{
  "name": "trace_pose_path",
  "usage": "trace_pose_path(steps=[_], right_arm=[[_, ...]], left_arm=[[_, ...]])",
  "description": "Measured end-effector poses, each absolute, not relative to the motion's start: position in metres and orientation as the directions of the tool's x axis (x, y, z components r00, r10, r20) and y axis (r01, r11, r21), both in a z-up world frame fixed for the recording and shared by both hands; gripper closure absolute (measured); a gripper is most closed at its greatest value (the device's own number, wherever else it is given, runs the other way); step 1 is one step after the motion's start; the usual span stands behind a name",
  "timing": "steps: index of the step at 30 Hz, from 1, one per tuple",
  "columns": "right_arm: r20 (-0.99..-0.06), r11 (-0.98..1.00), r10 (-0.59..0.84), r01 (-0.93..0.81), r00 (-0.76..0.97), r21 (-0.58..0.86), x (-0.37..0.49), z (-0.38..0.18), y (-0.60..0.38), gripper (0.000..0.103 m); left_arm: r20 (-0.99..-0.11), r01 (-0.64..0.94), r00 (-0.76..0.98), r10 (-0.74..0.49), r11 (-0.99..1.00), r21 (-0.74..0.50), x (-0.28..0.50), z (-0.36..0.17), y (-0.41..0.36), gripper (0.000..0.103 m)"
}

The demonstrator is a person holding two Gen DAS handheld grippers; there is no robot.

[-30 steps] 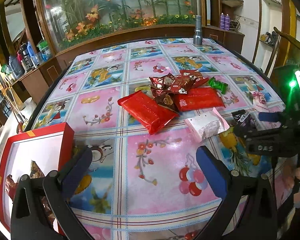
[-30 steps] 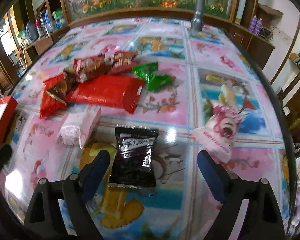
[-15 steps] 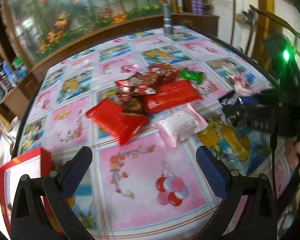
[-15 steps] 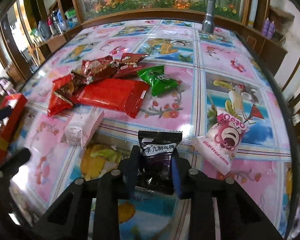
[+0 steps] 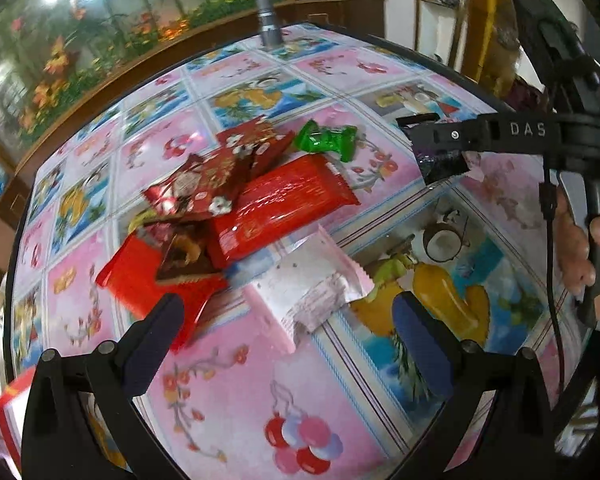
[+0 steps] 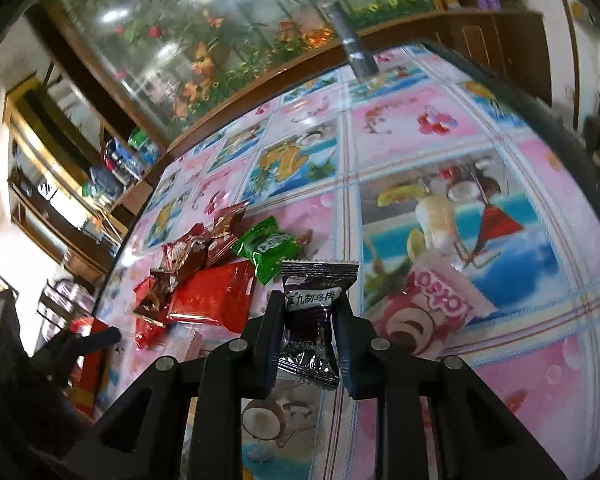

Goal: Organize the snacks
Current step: 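Grasp the white-pink wrapped snack with the left tool while the right tool holds the black packet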

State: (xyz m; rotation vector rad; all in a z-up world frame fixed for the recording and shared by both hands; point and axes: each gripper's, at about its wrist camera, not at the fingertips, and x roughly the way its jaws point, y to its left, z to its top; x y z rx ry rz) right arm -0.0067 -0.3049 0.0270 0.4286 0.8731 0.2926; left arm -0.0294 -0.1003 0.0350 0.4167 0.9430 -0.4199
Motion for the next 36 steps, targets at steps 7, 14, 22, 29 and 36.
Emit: trace_pose_path(steps=[7, 14, 22, 29, 36], right_arm=[[-0.663, 0.887, 0.401, -0.089, 0.632, 0.452, -0.01, 0.032, -0.302, 0.077], [-0.661, 0.882, 0.4, -0.071, 0.635, 0.465, -0.01, 0.031, -0.308, 0.075], [-0.673, 0.852, 0.438, -0.036, 0.596, 0.522, -0.007, 0.026, -0.319, 0.067], [-0.715, 0.905, 0.379, -0.075, 0.588, 0.418, -0.01, 0.028, -0.297, 0.047], [-0.784, 0.99, 0.137, -0.066, 0.605, 0.122, -0.007, 0.022, -0.261, 0.046]], left_arm=[[-0.87, 0.613, 0.465, -0.163, 0.768, 0.184, -0.018, 0.026, -0.106, 0.003], [-0.885, 0.671, 0.421, -0.199, 0.724, 0.157, -0.019, 0.02, -0.112, 0.035], [-0.864, 0.698, 0.452, -0.221, 0.691, 0.189, -0.034, 0.022, -0.123, 0.064], [-0.851, 0.642, 0.459, -0.253, 0.758, 0.12, -0.037, 0.027, -0.113, 0.071], [-0.82, 0.517, 0.469, -0.329, 0.855, -0.047, -0.035, 0.034, -0.083, 0.074]])
